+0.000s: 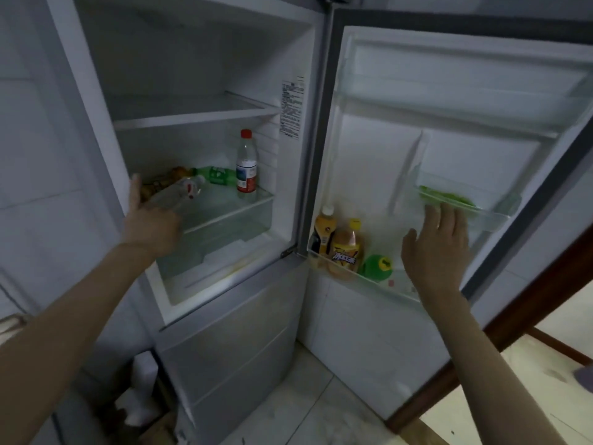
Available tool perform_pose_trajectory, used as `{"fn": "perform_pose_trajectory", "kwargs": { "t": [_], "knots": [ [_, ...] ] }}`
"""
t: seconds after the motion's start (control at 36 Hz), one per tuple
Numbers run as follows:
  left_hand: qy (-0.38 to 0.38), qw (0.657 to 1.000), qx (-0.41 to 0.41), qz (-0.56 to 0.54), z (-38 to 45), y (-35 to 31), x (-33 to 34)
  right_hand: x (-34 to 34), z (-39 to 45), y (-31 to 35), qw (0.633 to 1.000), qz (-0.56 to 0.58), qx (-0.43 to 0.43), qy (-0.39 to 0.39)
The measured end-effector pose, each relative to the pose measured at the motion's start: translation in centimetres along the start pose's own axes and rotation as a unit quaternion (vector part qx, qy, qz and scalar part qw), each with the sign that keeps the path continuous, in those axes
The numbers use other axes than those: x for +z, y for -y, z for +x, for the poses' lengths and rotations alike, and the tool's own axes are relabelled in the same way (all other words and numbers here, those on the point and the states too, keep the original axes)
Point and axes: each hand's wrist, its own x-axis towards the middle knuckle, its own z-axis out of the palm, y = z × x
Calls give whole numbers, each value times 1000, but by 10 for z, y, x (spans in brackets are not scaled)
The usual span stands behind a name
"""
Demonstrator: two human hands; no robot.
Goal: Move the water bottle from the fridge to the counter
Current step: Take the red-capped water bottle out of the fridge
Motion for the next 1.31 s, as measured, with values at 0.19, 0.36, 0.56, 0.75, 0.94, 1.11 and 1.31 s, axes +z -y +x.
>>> {"fn": "perform_pose_trajectory", "kwargs": {
  "t": [0.19, 0.36, 0.56, 0.75, 0.94, 1.11, 1.31],
  "knots": [
    [137, 897, 20, -420, 27, -63, 9, 81, -111, 70, 900, 193, -100, 377],
    [114, 785, -86, -603, 111, -100, 0, 145, -114, 92, 831, 192, -128, 506],
    [53, 695, -174, -696, 239, -126, 7, 202, -68, 90, 866, 201, -226, 398],
    [-4, 648, -174, -741, 293, -167, 36, 252, -10, 86, 961, 116, -194, 161],
    [-51, 634, -208, -743, 298, -179, 48, 269, -14, 91, 956, 72, -200, 203],
    [-113, 631, -222, -735, 248, -174, 27, 264, -14, 84, 940, 29, -216, 262],
    [-195, 598, -211, -748, 128, -142, -11, 252, -34, 81, 938, 30, -224, 262]
  ]
}}
